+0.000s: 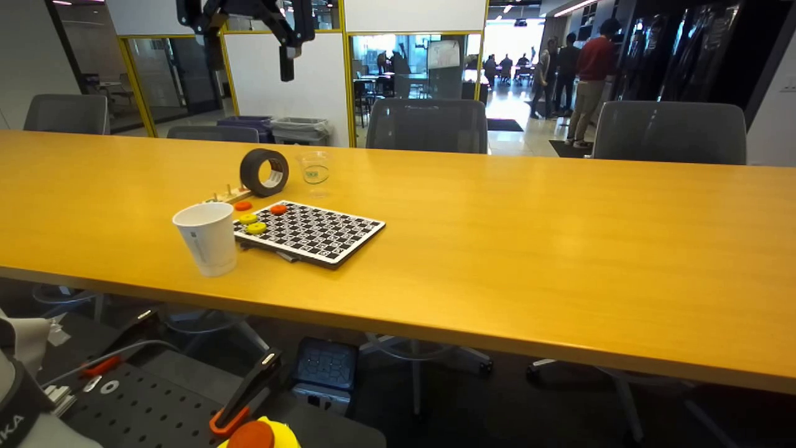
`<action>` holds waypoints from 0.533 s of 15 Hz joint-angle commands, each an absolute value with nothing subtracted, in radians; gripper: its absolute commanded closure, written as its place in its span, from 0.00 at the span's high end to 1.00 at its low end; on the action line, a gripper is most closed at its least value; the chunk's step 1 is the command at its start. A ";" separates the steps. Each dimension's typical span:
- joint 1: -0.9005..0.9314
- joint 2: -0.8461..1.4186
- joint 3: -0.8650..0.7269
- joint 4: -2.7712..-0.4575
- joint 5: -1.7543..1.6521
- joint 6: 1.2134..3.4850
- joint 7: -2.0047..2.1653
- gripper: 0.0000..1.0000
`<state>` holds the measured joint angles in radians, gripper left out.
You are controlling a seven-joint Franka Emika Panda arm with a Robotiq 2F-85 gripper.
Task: Put the yellow object in the white cup and the orange object in the glass cup
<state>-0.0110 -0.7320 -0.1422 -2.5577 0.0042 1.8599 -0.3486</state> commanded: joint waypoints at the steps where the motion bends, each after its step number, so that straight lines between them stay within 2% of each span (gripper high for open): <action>1: 0.035 -0.738 -0.033 -2.647 -0.006 2.009 -0.258 1.00; 8: 0.142 -0.547 0.069 -2.656 0.003 2.249 -0.209 1.00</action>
<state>0.1069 -0.6401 0.0523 -2.6790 0.0041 2.1581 -0.2249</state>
